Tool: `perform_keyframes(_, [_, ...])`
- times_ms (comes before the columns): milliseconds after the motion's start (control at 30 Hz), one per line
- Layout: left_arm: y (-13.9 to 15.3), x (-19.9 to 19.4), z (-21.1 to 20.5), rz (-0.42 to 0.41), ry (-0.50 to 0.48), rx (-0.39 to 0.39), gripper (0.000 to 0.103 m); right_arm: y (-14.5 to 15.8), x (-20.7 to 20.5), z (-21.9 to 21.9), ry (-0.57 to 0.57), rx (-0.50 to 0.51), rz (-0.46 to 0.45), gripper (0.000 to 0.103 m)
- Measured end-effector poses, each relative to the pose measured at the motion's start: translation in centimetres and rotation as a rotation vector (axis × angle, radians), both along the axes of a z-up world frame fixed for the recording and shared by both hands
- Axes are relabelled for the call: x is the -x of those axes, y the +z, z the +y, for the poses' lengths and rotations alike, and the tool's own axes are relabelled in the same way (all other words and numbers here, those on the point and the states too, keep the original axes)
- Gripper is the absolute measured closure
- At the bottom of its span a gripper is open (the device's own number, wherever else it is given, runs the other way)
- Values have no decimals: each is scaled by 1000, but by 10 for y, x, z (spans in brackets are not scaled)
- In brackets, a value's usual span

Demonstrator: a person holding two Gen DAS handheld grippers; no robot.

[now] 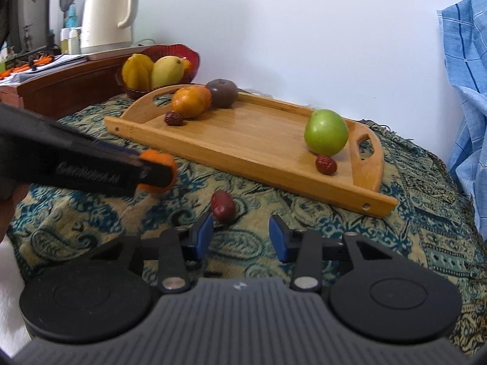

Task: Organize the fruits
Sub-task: 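Close the right tool on the dark red date on the cloth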

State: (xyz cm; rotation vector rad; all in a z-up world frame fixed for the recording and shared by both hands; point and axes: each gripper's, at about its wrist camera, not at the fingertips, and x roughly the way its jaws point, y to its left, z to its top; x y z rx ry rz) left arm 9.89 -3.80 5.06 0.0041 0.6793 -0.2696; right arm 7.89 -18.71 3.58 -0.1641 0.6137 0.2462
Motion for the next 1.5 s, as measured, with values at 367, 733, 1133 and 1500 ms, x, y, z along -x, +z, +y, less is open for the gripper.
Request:
perform_keyframes(367, [-1,-4,7,-5,19,15,66,2,-9,-6,-93,-57,57,51])
perform_keyframes(733, [0,-8,19,-12,48,17,66,1,-20,6,-141,-215,133,69])
perform_keyframes(1133, [0,-6,20,-46,40,-13,68,0,-42,23,-212,-128,129,65])
perform_keyframes(1500, [0,-8,17,-73,33,-45,70,-3,-48,20,-243,-97,110,48])
